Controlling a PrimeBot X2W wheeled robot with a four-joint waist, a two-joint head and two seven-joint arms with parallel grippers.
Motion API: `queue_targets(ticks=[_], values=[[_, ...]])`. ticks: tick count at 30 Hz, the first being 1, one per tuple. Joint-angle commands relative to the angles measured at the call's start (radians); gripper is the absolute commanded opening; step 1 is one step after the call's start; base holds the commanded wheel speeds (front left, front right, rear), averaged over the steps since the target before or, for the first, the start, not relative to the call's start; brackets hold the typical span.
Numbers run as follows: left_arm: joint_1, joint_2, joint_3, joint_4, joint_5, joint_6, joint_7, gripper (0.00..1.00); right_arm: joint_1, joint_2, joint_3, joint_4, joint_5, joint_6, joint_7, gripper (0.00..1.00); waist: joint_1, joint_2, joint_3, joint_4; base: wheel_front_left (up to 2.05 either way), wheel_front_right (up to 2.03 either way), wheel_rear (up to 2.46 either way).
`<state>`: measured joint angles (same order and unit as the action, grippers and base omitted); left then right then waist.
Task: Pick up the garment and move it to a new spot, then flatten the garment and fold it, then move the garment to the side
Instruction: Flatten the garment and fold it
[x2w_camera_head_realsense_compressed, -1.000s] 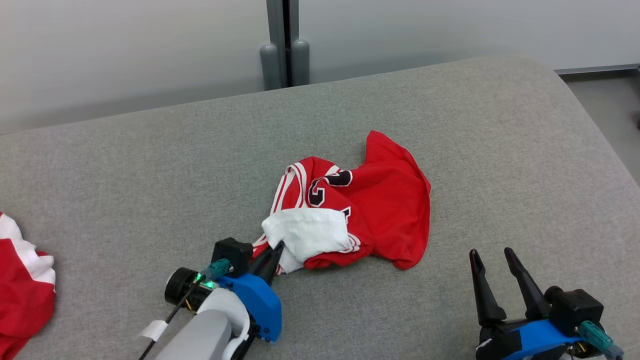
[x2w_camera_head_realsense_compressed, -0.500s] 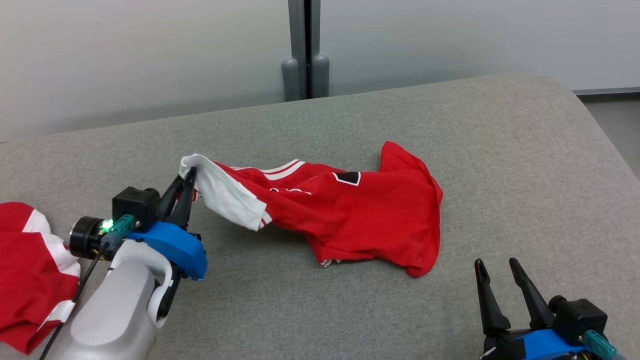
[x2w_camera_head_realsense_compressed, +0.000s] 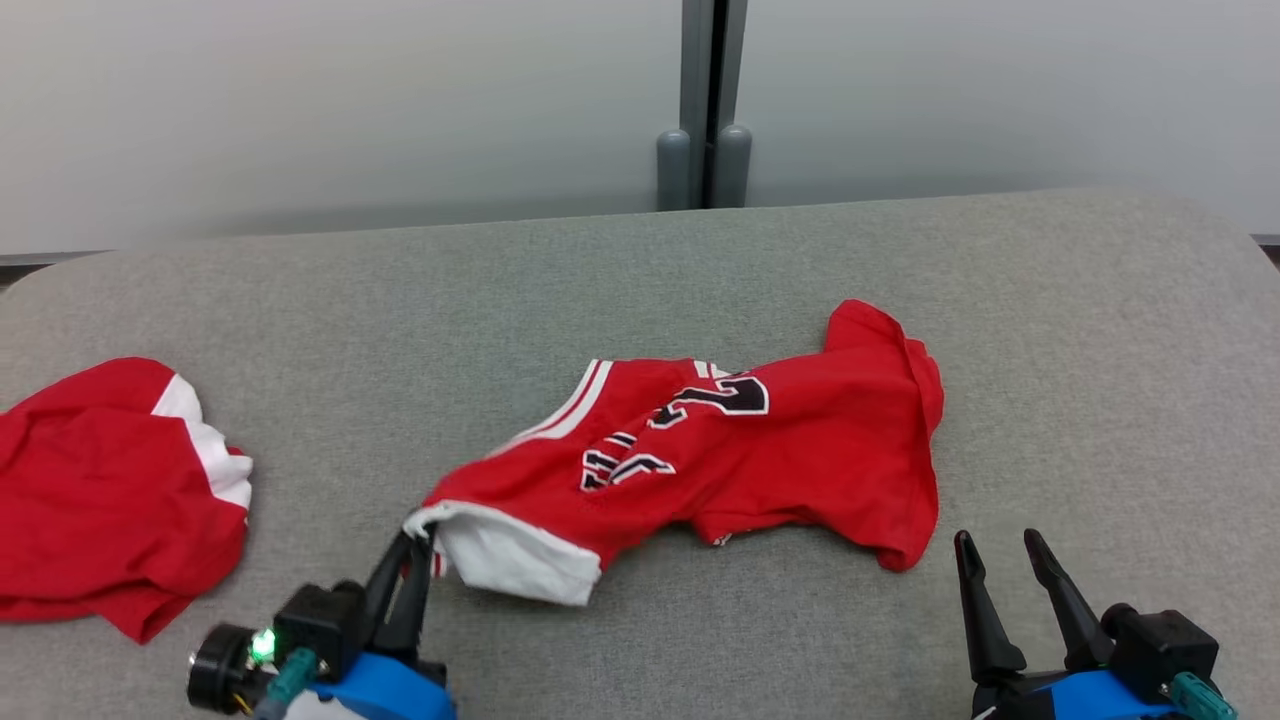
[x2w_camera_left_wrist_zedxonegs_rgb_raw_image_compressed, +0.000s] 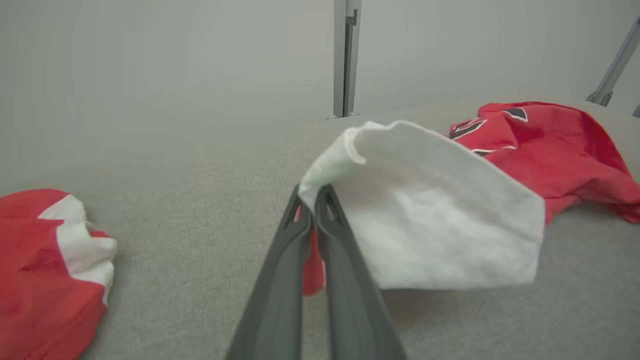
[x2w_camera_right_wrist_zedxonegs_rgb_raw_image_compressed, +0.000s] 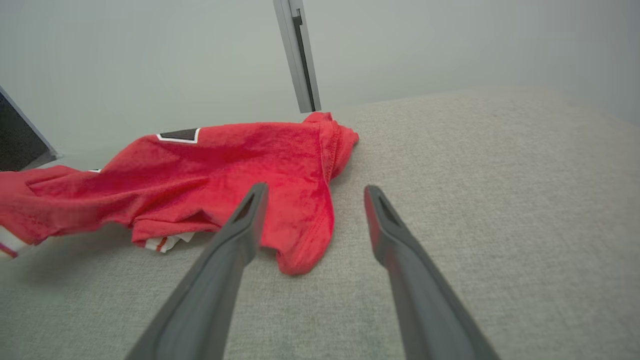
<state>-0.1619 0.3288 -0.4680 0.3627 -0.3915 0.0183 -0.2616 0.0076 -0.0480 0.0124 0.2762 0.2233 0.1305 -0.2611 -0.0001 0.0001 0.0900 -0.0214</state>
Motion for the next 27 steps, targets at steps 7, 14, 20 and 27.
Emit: queue_targets(ticks=[7, 14, 20, 27], values=[[0.164, -0.063, 0.03, -0.016, 0.051, -0.016, -0.005, 0.0, 0.01, -0.004, -0.002, 0.0, -0.01, 0.0, 0.004, 1.0, 0.0001, -0.0001, -0.009, 0.038, 0.0, 0.0, 0.0], [0.224, -0.119, 0.109, -0.027, 0.069, -0.044, -0.005, 1.0, 0.019, -0.004, -0.003, 0.001, -0.012, 0.0, 0.009, 1.0, 0.0001, -0.0001, -0.016, 0.054, 0.0, 0.0, 0.0], [0.217, -0.15, 0.218, -0.125, 0.106, -0.063, -0.005, 1.0, 0.017, -0.004, 0.007, 0.006, -0.012, 0.0, 0.012, 1.0, 0.0001, -0.0001, -0.033, 0.047, 0.0, 0.0, 0.0], [0.147, -0.171, 0.295, -0.162, 0.138, -0.089, -0.005, 1.0, 0.02, -0.004, 0.019, 0.013, -0.005, 0.0, 0.01, 1.0, 0.0001, -0.0001, -0.039, 0.019, 0.0, 0.0, 0.0]])
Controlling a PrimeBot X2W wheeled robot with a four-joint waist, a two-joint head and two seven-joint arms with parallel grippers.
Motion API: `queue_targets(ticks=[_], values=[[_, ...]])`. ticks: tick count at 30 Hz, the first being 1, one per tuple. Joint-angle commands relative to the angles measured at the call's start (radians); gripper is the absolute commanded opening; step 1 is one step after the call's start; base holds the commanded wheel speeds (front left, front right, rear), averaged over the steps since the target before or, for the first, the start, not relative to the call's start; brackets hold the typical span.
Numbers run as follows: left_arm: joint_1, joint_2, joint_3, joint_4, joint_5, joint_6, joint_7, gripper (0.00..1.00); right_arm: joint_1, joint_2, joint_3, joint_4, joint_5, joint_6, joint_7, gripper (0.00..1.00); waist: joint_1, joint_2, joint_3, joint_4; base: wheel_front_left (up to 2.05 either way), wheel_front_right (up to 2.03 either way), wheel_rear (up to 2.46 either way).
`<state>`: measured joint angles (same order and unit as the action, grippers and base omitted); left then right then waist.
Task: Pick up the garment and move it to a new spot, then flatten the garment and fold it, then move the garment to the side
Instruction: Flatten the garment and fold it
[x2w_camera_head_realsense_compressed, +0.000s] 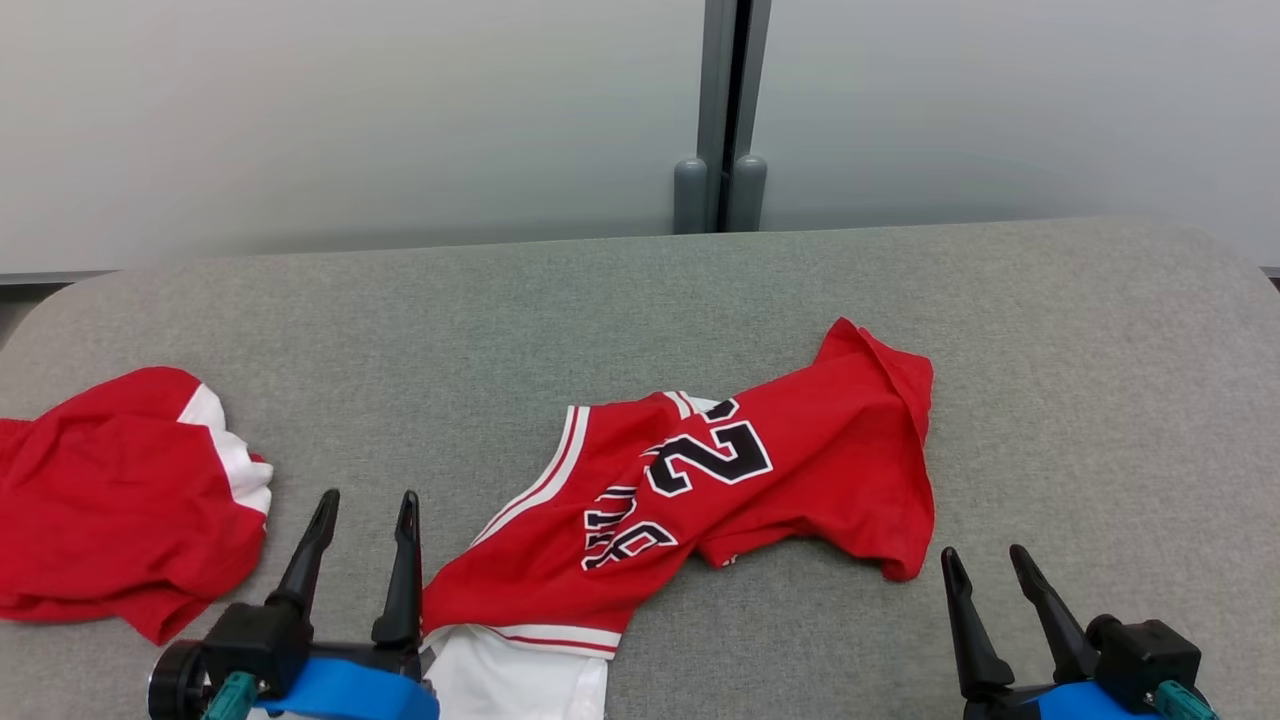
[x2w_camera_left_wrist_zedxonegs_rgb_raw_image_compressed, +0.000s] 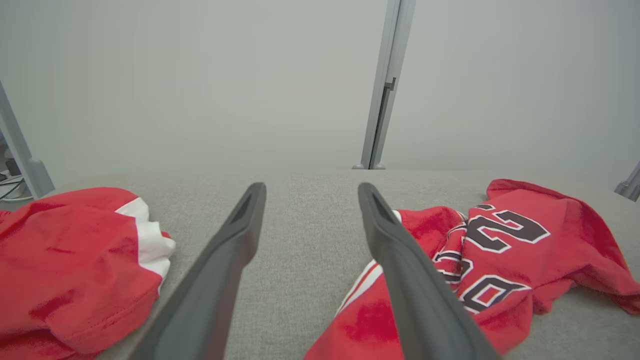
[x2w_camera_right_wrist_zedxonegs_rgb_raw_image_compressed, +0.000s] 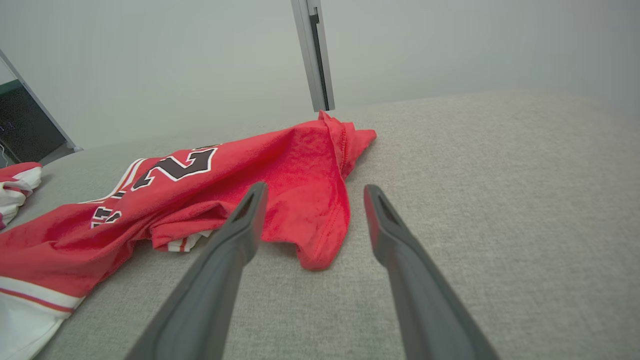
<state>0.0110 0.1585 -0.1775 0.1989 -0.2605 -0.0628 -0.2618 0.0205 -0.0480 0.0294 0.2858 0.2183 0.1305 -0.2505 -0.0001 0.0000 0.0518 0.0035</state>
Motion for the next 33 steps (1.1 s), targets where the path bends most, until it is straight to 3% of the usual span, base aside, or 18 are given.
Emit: queue_targets(ticks=[1, 14, 23, 33], values=[[-0.046, 0.002, 0.01, 0.01, 0.011, -0.013, -0.005, 1.0, 0.004, -0.004, 0.003, 0.004, 0.001, 0.0, -0.001, 1.0, 0.0001, 0.0, 0.003, -0.011, 0.0, 0.0, 0.0], [-0.321, 0.023, -0.049, 0.236, 0.033, -0.055, 0.001, 1.0, -0.033, -0.004, 0.007, 0.013, 0.004, 0.0, -0.008, 1.0, 0.0001, 0.0, 0.052, -0.077, 0.0, 0.0, 0.0], [-0.382, 0.047, -0.152, 0.441, -0.003, -0.069, 0.108, 1.0, -0.045, -0.004, 0.001, 0.025, 0.011, 0.0, -0.012, 1.0, 0.0001, 0.0, 0.082, -0.1, 0.0, 0.0, 0.0], [-0.366, 0.099, -0.335, 0.526, -0.088, -0.067, 0.277, 1.0, -0.055, -0.004, -0.01, 0.032, 0.005, 0.0, -0.014, 1.0, 0.0001, 0.0, 0.088, -0.092, 0.0, 0.0, 0.0]])
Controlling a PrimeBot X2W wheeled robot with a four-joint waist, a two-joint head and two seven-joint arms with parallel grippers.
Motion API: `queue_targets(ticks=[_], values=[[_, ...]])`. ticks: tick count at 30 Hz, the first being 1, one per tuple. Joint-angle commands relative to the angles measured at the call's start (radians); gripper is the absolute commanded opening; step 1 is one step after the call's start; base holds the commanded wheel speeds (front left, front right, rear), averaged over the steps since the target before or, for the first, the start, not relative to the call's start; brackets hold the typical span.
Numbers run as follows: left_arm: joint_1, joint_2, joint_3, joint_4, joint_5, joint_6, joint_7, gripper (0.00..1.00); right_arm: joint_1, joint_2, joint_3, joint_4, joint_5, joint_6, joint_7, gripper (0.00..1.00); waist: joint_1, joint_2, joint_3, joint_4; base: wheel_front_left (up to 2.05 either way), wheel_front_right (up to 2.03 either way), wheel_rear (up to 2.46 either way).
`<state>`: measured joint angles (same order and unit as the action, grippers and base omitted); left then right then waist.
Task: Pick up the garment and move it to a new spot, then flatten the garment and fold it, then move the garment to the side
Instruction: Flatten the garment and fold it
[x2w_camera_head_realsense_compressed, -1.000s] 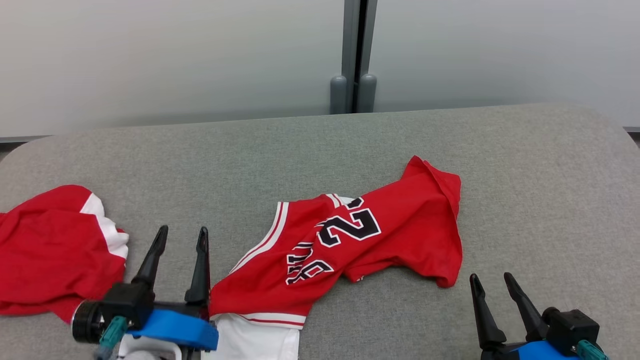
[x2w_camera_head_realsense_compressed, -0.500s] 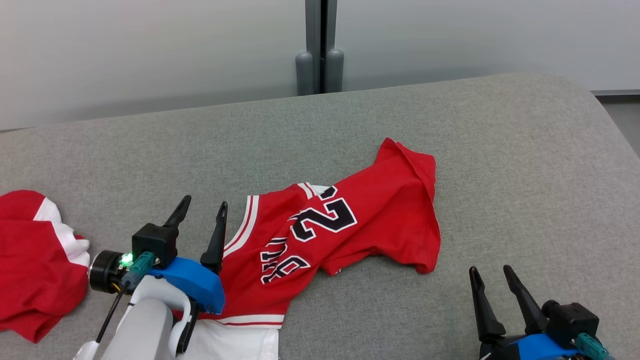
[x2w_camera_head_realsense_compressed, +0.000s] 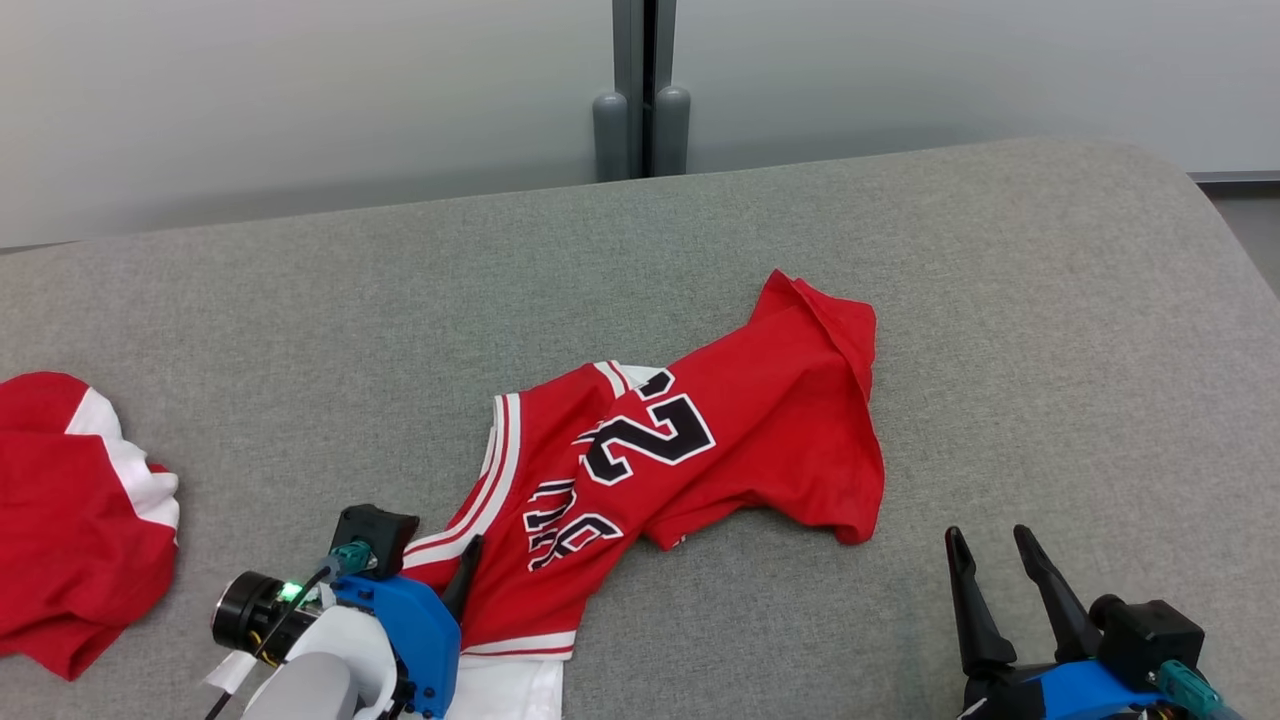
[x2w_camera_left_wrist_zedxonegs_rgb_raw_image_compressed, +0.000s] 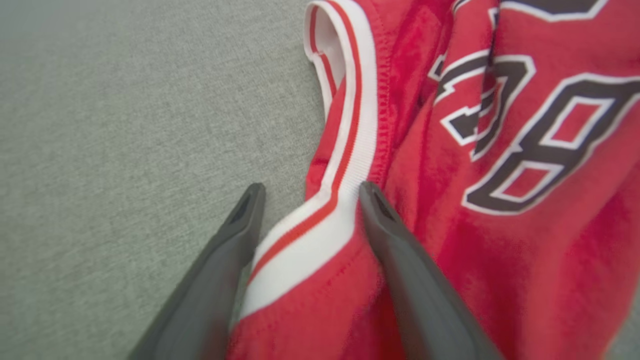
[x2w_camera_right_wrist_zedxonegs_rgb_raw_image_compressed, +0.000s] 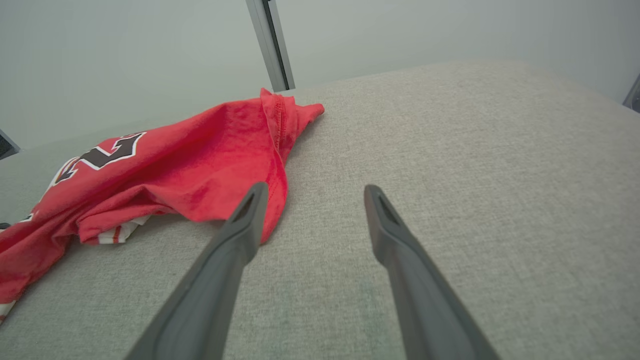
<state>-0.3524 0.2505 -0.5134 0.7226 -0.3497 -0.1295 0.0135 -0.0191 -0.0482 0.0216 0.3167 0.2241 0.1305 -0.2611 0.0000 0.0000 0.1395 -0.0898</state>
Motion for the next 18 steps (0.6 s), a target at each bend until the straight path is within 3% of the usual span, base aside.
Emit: queue_targets(ticks=[1, 5, 6, 7, 8, 12, 18], values=[[-0.01, 0.011, -0.002, 0.005, -0.001, 0.0, 0.003, 1.0, -0.016, -0.004, -0.001, 0.002, -0.002, 0.0, -0.004, 1.0, 0.0, 0.0, 0.0, 0.002, 0.0, 0.0, 0.0], [-0.01, -0.01, -0.027, 0.037, -0.03, 0.0, 0.06, 1.0, -0.014, -0.004, 0.006, 0.006, -0.003, 0.0, -0.004, 1.0, 0.0, 0.0, -0.003, -0.001, 0.0, 0.0, 0.0], [-0.015, -0.012, -0.033, 0.037, -0.035, 0.0, 0.064, 0.76, -0.015, -0.004, 0.007, 0.006, -0.002, 0.0, -0.005, 1.0, 0.0, 0.0, -0.003, -0.003, 0.0, 0.0, 0.0], [-0.02, -0.016, -0.042, 0.038, -0.043, 0.0, 0.071, 0.2, -0.017, -0.004, 0.008, 0.006, -0.002, 0.0, -0.005, 1.0, 0.0, 0.0, -0.003, -0.005, 0.0, 0.0, 0.0], [-0.025, -0.017, -0.05, 0.037, -0.047, 0.0, 0.072, 0.0, -0.017, -0.004, 0.008, 0.006, -0.003, 0.0, -0.005, 1.0, 0.0, 0.0, -0.004, -0.006, 0.0, 0.0, 0.0], [-0.069, 0.002, -0.036, 0.026, -0.054, 0.004, 0.019, 0.0, -0.012, -0.004, 0.0, 0.006, -0.006, 0.0, -0.005, 1.0, 0.0, 0.0, -0.007, -0.011, 0.0, 0.0, 0.0], [-0.13, 0.039, 0.052, 0.02, -0.086, 0.065, -0.106, 0.0, -0.013, -0.004, -0.001, 0.007, -0.007, 0.0, -0.005, 1.0, 0.0, 0.0, -0.007, -0.019, 0.0, 0.0, 0.0]])
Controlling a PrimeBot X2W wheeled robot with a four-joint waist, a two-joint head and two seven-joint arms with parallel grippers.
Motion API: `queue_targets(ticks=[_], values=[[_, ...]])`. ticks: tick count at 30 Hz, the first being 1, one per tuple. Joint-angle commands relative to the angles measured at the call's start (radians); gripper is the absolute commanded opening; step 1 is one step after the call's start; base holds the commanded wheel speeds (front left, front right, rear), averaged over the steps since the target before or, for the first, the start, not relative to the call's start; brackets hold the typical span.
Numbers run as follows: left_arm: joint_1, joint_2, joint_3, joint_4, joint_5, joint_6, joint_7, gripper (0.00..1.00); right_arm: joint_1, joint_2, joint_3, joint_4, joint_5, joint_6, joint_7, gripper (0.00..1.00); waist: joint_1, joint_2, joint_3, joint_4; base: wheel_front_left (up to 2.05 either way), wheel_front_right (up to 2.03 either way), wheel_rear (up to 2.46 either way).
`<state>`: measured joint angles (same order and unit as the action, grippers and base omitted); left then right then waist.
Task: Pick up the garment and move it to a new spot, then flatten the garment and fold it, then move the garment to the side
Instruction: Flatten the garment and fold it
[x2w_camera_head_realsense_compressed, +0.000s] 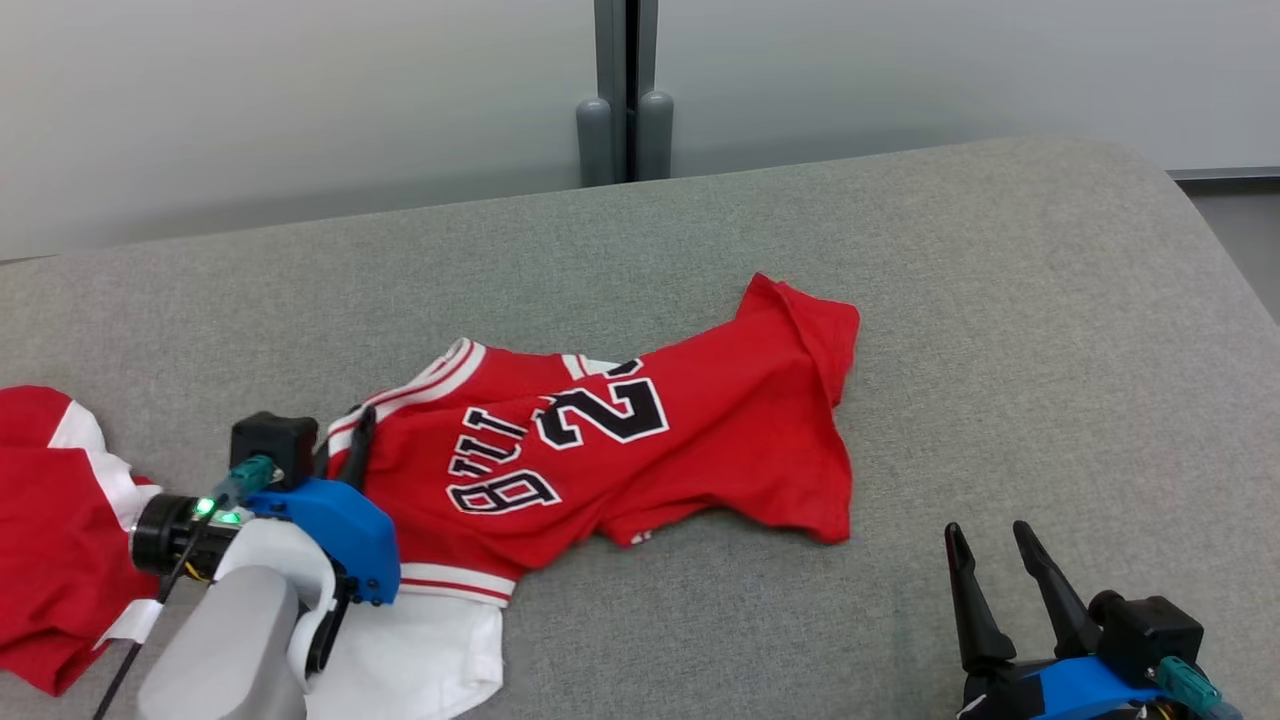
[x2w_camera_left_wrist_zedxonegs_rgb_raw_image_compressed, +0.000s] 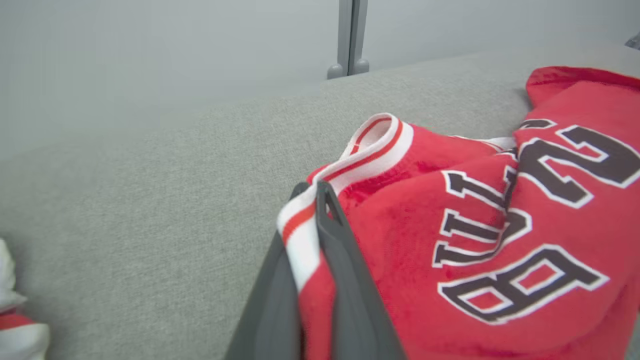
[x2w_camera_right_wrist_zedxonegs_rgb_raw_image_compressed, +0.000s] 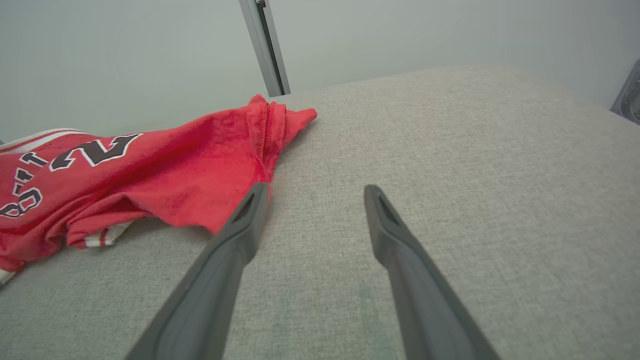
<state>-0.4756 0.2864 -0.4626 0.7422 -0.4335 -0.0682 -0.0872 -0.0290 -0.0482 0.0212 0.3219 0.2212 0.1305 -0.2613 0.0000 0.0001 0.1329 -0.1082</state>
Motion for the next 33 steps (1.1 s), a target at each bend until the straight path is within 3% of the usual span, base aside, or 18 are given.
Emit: queue_targets(ticks=[1, 5, 6, 7, 15, 24, 33], values=[[-0.016, 0.01, 0.013, 0.005, -0.005, 0.012, -0.017, 0.0, -0.004, -0.004, 0.0, 0.002, -0.003, 0.0, -0.005, 1.0, 0.0, -0.0001, 0.0, -0.003, 0.0, 0.0, 0.0], [-0.028, 0.018, 0.043, 0.025, -0.025, 0.028, -0.058, 0.0, -0.006, -0.004, 0.002, 0.003, -0.003, 0.0, -0.005, 1.0, 0.0, -0.0001, 0.0, -0.012, 0.0, 0.0, 0.0], [-0.028, 0.019, 0.044, 0.03, -0.021, 0.029, -0.072, 0.41, -0.005, -0.004, 0.002, 0.003, -0.004, 0.0, -0.005, 1.0, 0.0, -0.0001, 0.0, -0.014, 0.0, 0.0, 0.0], [-0.026, 0.018, 0.043, 0.034, -0.018, 0.031, -0.089, 1.0, -0.004, -0.004, 0.003, 0.003, -0.004, 0.0, -0.005, 1.0, 0.0, -0.0001, -0.001, -0.015, 0.0, 0.0, 0.0], [0.041, -0.012, 0.066, -0.035, 0.008, 0.062, -0.178, 1.0, 0.013, -0.004, -0.006, 0.004, -0.008, 0.0, -0.005, 1.0, 0.0, -0.0001, -0.028, 0.002, 0.0, 0.0, 0.0], [0.276, -0.054, 0.241, -0.399, 0.107, 0.099, -0.179, 1.0, 0.026, -0.004, -0.01, 0.005, -0.011, 0.0, -0.005, 1.0, 0.0, -0.0001, -0.055, 0.051, 0.0, 0.0, 0.0], [0.471, -0.131, 0.38, -0.586, 0.216, 0.085, -0.179, 1.0, 0.05, -0.004, -0.013, 0.008, -0.016, 0.0, -0.005, 1.0, 0.0, -0.0001, -0.085, 0.099, 0.0, 0.0, 0.0]])
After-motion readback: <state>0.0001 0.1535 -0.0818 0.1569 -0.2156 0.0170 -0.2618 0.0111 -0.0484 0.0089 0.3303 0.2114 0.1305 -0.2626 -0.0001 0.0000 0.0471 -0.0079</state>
